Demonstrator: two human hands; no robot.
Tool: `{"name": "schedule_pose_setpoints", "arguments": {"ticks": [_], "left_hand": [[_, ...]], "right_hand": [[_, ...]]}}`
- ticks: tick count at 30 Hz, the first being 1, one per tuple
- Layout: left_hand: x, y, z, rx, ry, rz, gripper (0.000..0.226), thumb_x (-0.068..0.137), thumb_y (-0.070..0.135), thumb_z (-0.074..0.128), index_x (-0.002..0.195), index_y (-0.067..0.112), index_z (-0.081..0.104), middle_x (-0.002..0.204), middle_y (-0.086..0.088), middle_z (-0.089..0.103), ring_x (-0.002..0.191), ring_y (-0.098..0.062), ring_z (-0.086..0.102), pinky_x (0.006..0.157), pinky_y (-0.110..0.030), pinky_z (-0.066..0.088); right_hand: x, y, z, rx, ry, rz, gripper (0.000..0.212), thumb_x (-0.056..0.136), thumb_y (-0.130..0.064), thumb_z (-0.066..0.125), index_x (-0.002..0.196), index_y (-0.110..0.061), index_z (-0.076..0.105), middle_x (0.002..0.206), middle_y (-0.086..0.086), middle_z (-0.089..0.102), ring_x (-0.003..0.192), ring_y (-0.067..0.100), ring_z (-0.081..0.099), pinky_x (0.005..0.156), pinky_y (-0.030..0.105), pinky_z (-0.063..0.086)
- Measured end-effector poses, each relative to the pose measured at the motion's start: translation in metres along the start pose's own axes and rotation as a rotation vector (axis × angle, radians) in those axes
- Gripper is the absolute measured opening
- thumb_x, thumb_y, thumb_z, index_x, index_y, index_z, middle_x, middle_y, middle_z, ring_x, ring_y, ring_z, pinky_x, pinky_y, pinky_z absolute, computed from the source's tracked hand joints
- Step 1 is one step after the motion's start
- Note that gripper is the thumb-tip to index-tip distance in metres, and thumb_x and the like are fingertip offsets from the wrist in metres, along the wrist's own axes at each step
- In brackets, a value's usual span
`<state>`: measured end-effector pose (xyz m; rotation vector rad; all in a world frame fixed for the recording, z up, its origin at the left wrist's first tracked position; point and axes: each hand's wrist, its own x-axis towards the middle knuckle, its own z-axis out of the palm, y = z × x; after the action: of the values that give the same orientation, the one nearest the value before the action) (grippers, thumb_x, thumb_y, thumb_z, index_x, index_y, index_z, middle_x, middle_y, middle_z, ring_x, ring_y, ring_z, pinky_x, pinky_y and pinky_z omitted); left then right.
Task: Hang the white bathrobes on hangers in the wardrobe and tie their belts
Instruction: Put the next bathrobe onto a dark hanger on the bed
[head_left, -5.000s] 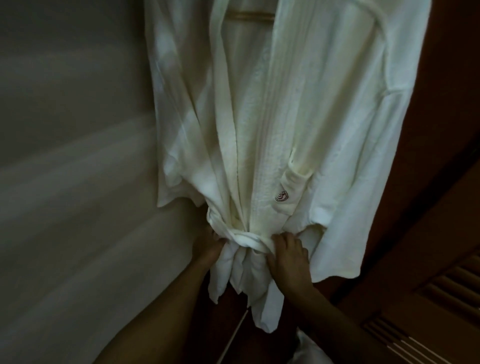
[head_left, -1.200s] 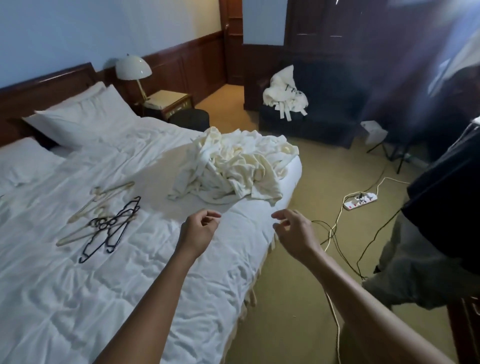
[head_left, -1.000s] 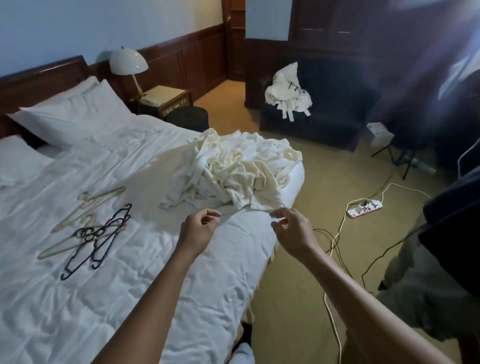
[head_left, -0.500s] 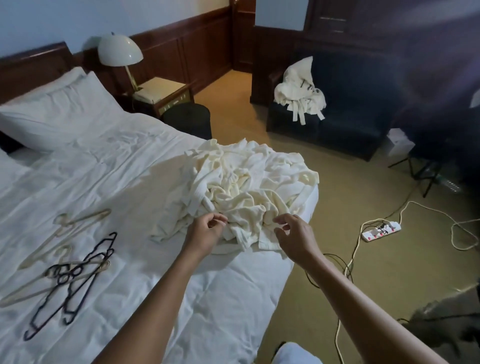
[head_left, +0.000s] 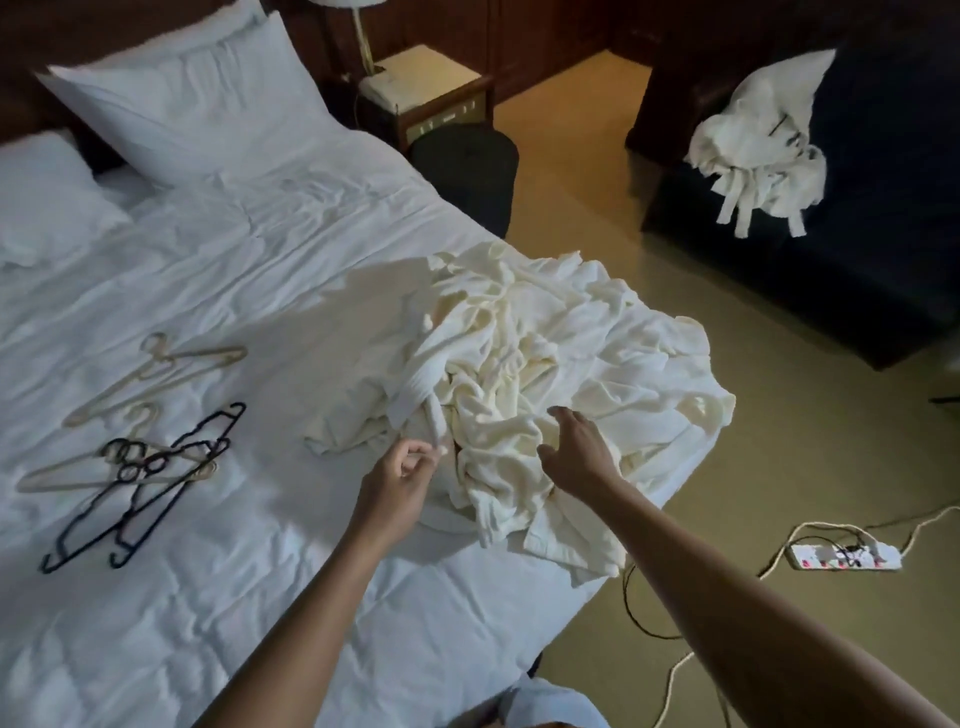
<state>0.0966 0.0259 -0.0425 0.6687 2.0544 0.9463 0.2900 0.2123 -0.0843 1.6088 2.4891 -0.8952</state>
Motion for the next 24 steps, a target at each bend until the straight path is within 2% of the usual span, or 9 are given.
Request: {"name": "schedule_pose_setpoints", "arguments": {"ticks": [5, 7, 9, 11, 13, 16, 20, 22, 24], "left_hand": [[0.009, -0.017, 0.019, 0.032, 0.056, -0.112, 0.021, 0.085, 0.05, 0.058, 0.095, 0.035, 0.068, 0.097, 0.011, 0.074, 0.095, -0.011, 0.07, 0.09, -0.035, 0.053], [0.01, -0.028, 0.026, 0.029, 0.08, -0.147, 0.011, 0.091, 0.044, 0.06, 0.095, 0.037, 0.069, 0.097, 0.014, 0.073, 0.095, -0.009, 0.069, 0.089, -0.035, 0.054], [0.008, -0.037, 0.031, -0.004, 0.109, -0.182, 0.014, 0.087, 0.049, 0.059, 0.093, 0.042, 0.069, 0.096, 0.016, 0.074, 0.093, -0.01, 0.071, 0.088, -0.036, 0.056], [0.005, -0.039, 0.034, -0.046, 0.112, -0.219, 0.013, 0.091, 0.048, 0.059, 0.092, 0.04, 0.069, 0.097, 0.015, 0.075, 0.093, -0.011, 0.072, 0.09, -0.038, 0.056], [0.002, -0.038, 0.035, -0.083, 0.128, -0.257, 0.013, 0.099, 0.041, 0.058, 0.095, 0.035, 0.068, 0.094, 0.012, 0.076, 0.087, -0.009, 0.073, 0.091, -0.041, 0.056], [-0.001, -0.033, 0.032, -0.163, 0.154, -0.3, 0.02, 0.1, 0.043, 0.056, 0.099, 0.028, 0.069, 0.09, 0.008, 0.077, 0.078, -0.009, 0.073, 0.092, -0.045, 0.056], [-0.004, -0.003, 0.024, -0.362, 0.082, -0.424, 0.033, 0.101, 0.053, 0.05, 0.108, 0.025, 0.066, 0.116, -0.007, 0.073, 0.089, -0.017, 0.069, 0.086, -0.037, 0.048], [-0.004, 0.01, 0.016, -0.541, -0.06, -0.508, 0.057, 0.093, 0.073, 0.048, 0.123, 0.027, 0.062, 0.127, -0.006, 0.068, 0.104, -0.022, 0.067, 0.095, -0.042, 0.047], [-0.006, 0.023, 0.006, -0.817, -0.289, -0.448, 0.08, 0.086, 0.084, 0.047, 0.135, 0.022, 0.062, 0.135, -0.01, 0.066, 0.121, -0.033, 0.064, 0.107, -0.053, 0.046]], "right_hand": [[0.058, 0.018, 0.022, -0.174, -0.131, -0.029, 0.097, 0.086, -0.042, 0.073, 0.16, -0.02, 0.015, 0.166, 0.011, 0.018, 0.152, 0.031, 0.021, 0.121, 0.053, 0.025], [0.074, 0.026, 0.034, -0.255, -0.19, -0.018, 0.102, 0.083, -0.047, 0.076, 0.16, -0.021, 0.015, 0.166, 0.01, 0.016, 0.154, 0.031, 0.017, 0.121, 0.058, 0.017], [0.08, 0.029, 0.042, -0.283, -0.219, -0.052, 0.063, 0.088, -0.04, 0.069, 0.143, -0.02, 0.045, 0.147, 0.009, 0.048, 0.142, 0.032, 0.039, 0.117, 0.059, 0.023], [0.075, 0.024, 0.042, -0.173, -0.178, -0.046, 0.018, 0.092, -0.022, 0.057, 0.109, -0.018, 0.062, 0.106, 0.009, 0.068, 0.113, 0.035, 0.062, 0.1, 0.045, 0.042], [0.064, 0.013, 0.037, 0.053, -0.135, -0.012, 0.012, 0.091, -0.013, 0.05, 0.094, -0.017, 0.061, 0.086, 0.007, 0.066, 0.092, 0.036, 0.064, 0.075, 0.036, 0.046], [0.04, -0.013, 0.02, 0.277, -0.104, -0.048, 0.014, 0.094, -0.013, 0.048, 0.086, -0.023, 0.053, 0.082, 0.003, 0.064, 0.084, 0.033, 0.06, 0.069, 0.037, 0.043], [0.0, -0.064, -0.012, 0.444, -0.025, -0.198, 0.019, 0.101, -0.026, 0.053, 0.085, -0.016, 0.053, 0.081, 0.006, 0.066, 0.079, 0.028, 0.059, 0.068, 0.039, 0.042], [-0.025, -0.093, -0.025, 0.472, -0.01, -0.268, 0.025, 0.102, -0.032, 0.054, 0.089, -0.011, 0.057, 0.082, 0.007, 0.067, 0.078, 0.025, 0.06, 0.071, 0.038, 0.044], [-0.05, -0.116, -0.032, 0.479, 0.003, -0.322, 0.03, 0.103, -0.034, 0.055, 0.087, -0.009, 0.057, 0.078, 0.005, 0.066, 0.074, 0.021, 0.059, 0.067, 0.03, 0.042]]}}
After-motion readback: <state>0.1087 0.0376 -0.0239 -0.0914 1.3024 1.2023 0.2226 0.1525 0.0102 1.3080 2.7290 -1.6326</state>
